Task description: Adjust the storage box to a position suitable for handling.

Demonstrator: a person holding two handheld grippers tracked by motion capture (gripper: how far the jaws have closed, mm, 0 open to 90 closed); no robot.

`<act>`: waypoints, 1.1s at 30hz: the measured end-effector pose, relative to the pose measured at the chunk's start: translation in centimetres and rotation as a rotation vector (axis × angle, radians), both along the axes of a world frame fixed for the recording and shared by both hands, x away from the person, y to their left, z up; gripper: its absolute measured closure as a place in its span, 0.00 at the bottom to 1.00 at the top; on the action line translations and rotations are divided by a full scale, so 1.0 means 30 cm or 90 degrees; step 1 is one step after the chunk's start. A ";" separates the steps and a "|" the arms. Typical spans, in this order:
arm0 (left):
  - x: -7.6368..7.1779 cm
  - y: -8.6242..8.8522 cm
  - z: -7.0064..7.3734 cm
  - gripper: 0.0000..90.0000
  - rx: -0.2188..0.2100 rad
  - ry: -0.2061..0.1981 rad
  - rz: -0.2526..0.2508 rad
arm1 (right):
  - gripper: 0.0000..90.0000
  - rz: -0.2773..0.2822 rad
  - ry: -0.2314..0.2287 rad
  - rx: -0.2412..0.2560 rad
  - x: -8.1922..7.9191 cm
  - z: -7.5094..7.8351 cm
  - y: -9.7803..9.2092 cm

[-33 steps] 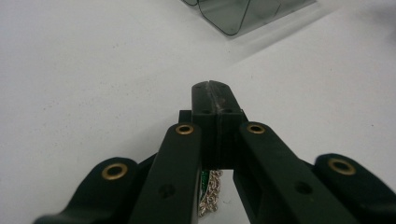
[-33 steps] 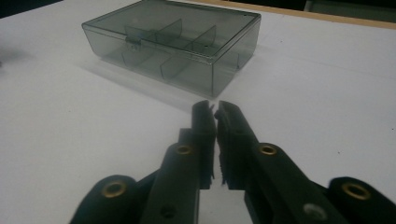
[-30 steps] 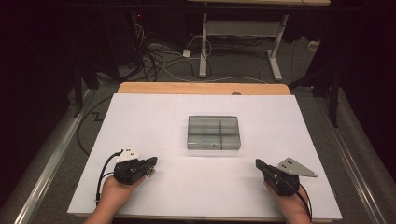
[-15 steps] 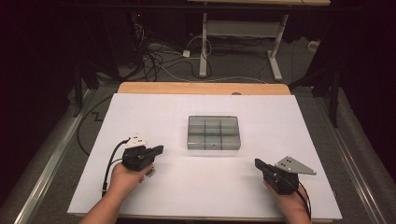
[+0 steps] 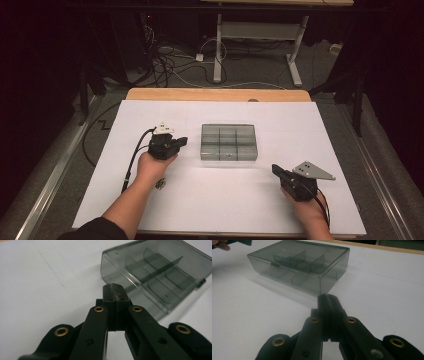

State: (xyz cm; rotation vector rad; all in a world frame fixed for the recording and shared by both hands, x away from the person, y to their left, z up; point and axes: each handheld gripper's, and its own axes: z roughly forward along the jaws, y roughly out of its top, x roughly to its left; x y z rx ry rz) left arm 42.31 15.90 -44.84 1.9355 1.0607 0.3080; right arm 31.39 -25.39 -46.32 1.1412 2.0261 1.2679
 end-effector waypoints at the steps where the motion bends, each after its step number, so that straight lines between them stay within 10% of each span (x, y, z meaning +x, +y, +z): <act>1: 0.015 -0.006 0.003 0.97 0.000 0.002 0.001 | 1.00 0.002 -0.001 -0.003 -0.002 -0.001 -0.002; 22: 0.264 -0.125 0.010 0.97 0.021 0.016 0.009 | 1.00 0.005 -0.006 0.002 -0.034 0.008 -0.022; 33: 0.317 -0.158 -0.029 0.97 0.015 0.016 0.017 | 1.00 0.015 -0.010 -0.006 -0.051 0.009 -0.026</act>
